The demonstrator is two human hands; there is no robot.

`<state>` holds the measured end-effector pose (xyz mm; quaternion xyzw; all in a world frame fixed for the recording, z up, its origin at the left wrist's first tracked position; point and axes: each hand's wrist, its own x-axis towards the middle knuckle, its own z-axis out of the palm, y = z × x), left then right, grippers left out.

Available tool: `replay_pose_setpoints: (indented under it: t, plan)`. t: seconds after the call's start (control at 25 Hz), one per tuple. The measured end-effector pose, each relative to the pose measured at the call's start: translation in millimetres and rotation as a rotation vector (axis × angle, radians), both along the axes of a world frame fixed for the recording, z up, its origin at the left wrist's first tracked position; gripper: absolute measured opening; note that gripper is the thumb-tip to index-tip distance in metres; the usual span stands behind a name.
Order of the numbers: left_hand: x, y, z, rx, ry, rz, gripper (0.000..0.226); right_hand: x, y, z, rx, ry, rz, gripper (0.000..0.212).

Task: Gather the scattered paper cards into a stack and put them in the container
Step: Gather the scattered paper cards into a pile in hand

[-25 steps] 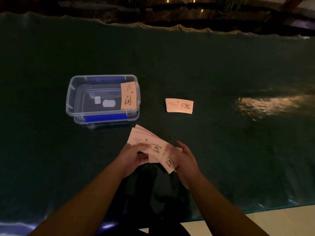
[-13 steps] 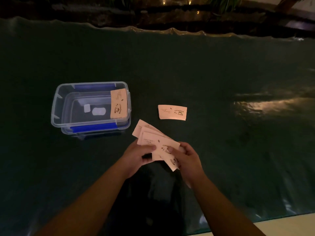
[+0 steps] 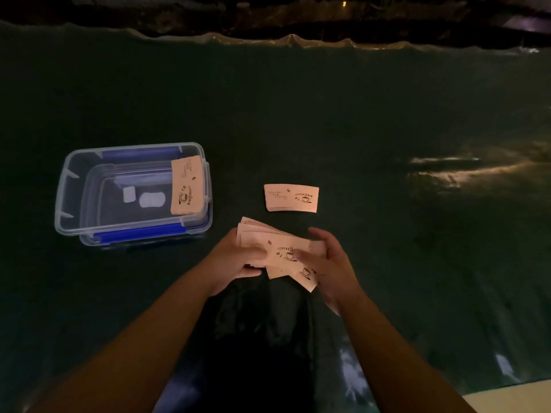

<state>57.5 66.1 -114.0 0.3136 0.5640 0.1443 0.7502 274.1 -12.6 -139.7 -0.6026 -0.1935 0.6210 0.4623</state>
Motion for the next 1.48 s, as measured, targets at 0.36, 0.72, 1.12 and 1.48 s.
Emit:
replay_pose_setpoints:
  t: [0.36,0.72,1.12,1.48]
  plan:
    - [62.5,49.7,4.8,0.058,0.152,0.048,0.049,24.6,72.7,17.6,-0.011,-0.281,-0.11,0.044]
    - [84.9,113.0,2.8,0.081,0.301,0.009,0.062,27.4,149.4,21.7,-0.206,-0.459,0.011,0.032]
    - [83.2,118.0,-7.5,0.07,0.4,-0.008,0.026,23.1,154.0,18.1,-0.326,-0.645,0.128,0.059]
    - [84.9,125.3,-3.1,0.012,0.385,-0.01,0.043,36.9,156.0,21.4,-0.414,-0.321,0.015,0.039]
